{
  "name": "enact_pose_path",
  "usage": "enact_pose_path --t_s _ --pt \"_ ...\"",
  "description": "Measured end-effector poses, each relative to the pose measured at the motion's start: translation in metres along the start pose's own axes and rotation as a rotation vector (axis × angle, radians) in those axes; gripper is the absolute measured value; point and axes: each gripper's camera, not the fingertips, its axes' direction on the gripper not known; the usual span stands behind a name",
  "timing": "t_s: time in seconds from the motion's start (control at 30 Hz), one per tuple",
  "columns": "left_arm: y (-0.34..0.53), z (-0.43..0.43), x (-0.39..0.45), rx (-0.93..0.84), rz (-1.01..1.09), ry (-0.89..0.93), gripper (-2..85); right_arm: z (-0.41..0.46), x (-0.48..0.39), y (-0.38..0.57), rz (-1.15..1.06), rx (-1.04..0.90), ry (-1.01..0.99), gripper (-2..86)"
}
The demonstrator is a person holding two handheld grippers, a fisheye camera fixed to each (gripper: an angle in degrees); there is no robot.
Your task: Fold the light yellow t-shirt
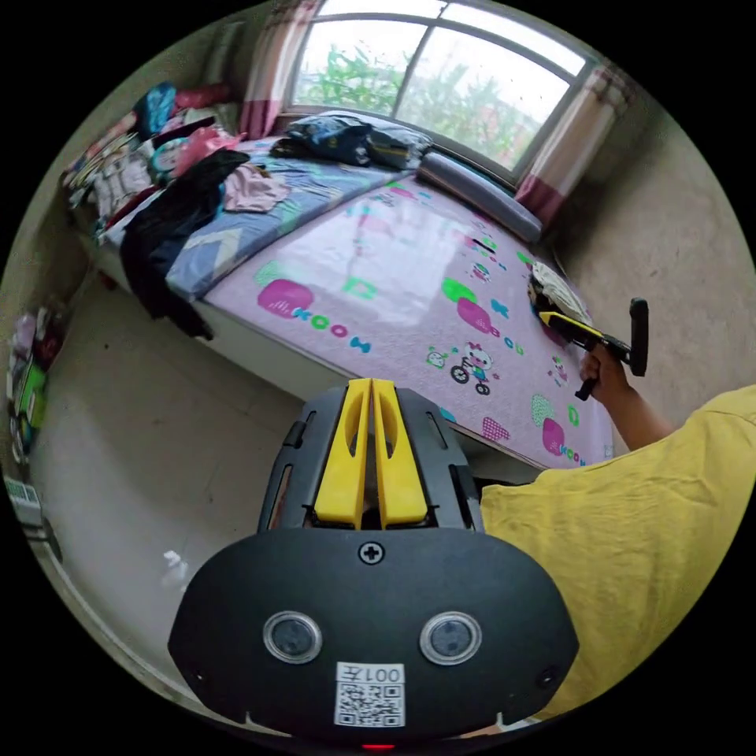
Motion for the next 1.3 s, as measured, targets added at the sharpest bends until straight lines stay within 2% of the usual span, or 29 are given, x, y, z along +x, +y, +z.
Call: enact_pose_path --t_s 0.13,0.33,0.7,0.97,1.17,1.3 --pt "0.075 -0.002 -0.089 0.059 -0.124 -0.031 -1.5 0.020 -0.048 -0.051 -0.025 0.017 -0.052 0.2" --pt "0.134 0.032 -0.187 0.110 -0.243 -0.044 -1.4 0.050 -0.094 -0.119 -0.089 0.042 -0.053 0.2" --pt "0.132 0.111 -0.328 0.201 -0.240 -0.116 -1.4 0.137 -0.184 -0.254 -0.269 0.010 -0.117 0.4" --pt "0.168 0.187 -0.454 0.238 -0.321 -0.140 -1.4 0.197 -0.306 -0.369 -0.395 0.000 -0.219 0.3" --pt "0.174 0.239 -0.590 0.249 -0.313 -0.164 -1.4 0.247 -0.387 -0.447 -0.311 0.023 -0.196 0.3" --pt "0.146 0.279 -0.679 0.204 -0.211 -0.135 -1.5 0.265 -0.426 -0.494 -0.216 0.030 -0.190 0.4"
